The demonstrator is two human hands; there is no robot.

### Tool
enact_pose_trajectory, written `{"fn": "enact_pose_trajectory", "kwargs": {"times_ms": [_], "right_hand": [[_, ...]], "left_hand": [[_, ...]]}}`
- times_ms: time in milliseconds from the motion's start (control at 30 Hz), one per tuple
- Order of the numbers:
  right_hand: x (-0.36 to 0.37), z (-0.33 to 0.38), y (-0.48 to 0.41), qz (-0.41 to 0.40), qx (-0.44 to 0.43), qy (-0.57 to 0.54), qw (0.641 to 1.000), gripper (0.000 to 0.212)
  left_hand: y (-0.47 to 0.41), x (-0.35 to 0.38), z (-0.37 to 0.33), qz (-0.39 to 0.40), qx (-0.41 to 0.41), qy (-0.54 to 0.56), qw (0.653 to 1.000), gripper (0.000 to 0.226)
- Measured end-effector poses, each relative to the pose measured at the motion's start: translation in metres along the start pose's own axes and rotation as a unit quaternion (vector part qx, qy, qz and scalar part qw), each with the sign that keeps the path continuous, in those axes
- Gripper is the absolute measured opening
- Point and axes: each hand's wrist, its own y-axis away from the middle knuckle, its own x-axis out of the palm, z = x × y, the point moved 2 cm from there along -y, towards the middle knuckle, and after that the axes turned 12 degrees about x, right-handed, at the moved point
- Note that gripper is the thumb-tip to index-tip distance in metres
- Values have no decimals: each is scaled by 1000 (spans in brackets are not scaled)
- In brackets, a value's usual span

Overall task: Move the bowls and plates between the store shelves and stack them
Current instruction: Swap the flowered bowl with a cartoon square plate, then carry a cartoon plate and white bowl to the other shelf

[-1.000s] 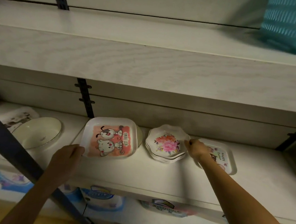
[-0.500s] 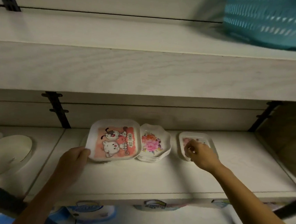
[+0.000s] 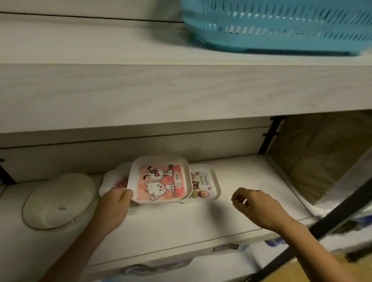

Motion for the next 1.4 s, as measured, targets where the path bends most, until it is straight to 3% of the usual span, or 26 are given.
{"fn": "enact_pose_trajectory", "kwargs": {"times_ms": [267,533,733,1033,1400], "right_hand": [[-24,-60,-23,10,-30,17,999,25],[-25,-79,-41,35,-70,14,997,25],[-22,-82,-50,41,-90,17,995,24],[-15,-30,-62,39,-179,45,982,25],[13,120,-22,53,-353,59,932,21]], "left_hand": [[-36,97,-29,63,-39,-53,996,24],[-57,140,-36,63,-99,-92,989,26],[-56,147,-33,78,-96,-168,978,46],[-19,86,-42,46,0,-295,954,40],[96,-39,18,-54,-147,-327,932,34]]}}
